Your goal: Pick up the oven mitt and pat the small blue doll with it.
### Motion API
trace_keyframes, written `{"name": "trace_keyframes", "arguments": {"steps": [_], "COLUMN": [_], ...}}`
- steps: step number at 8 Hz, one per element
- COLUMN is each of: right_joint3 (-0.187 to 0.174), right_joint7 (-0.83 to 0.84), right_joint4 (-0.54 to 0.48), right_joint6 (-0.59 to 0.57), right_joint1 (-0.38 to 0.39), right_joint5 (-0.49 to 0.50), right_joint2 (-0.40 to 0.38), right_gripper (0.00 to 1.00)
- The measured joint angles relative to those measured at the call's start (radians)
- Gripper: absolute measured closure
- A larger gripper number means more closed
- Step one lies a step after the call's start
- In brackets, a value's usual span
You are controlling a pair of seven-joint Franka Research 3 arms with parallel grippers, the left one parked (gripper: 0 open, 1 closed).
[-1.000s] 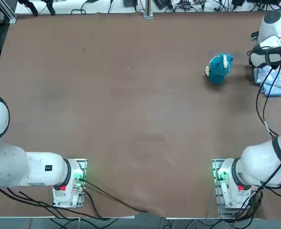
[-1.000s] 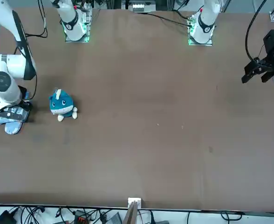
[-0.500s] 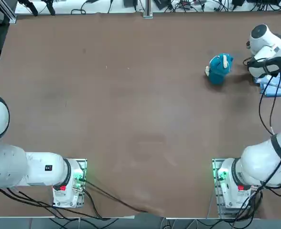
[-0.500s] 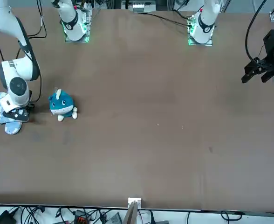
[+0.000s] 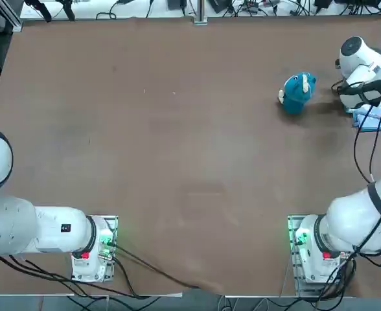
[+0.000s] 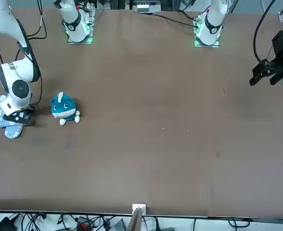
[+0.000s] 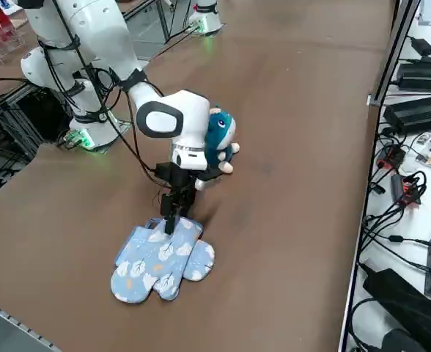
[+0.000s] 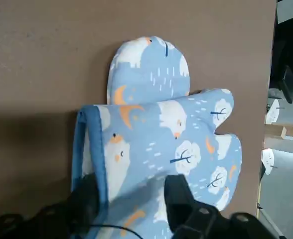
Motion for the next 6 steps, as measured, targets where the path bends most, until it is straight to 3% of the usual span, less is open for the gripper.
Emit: {"name": "trace_keyframes", "arguments": {"steps": [3, 4, 6], "right_joint3": [0.000, 0.000, 0.000], "right_joint7": [0.000, -0.001, -0.028], "right_joint4": [0.015, 0.031, 0.054], "right_joint6": [0.000, 0.000, -0.010], "right_joint1": [-0.008, -0.009, -0.013], "right_joint5": [-0.001, -0.001, -0.001], "right_joint2": [0.000, -0.003, -0.037], "right_gripper": [0.89, 0.96, 0.96]}}
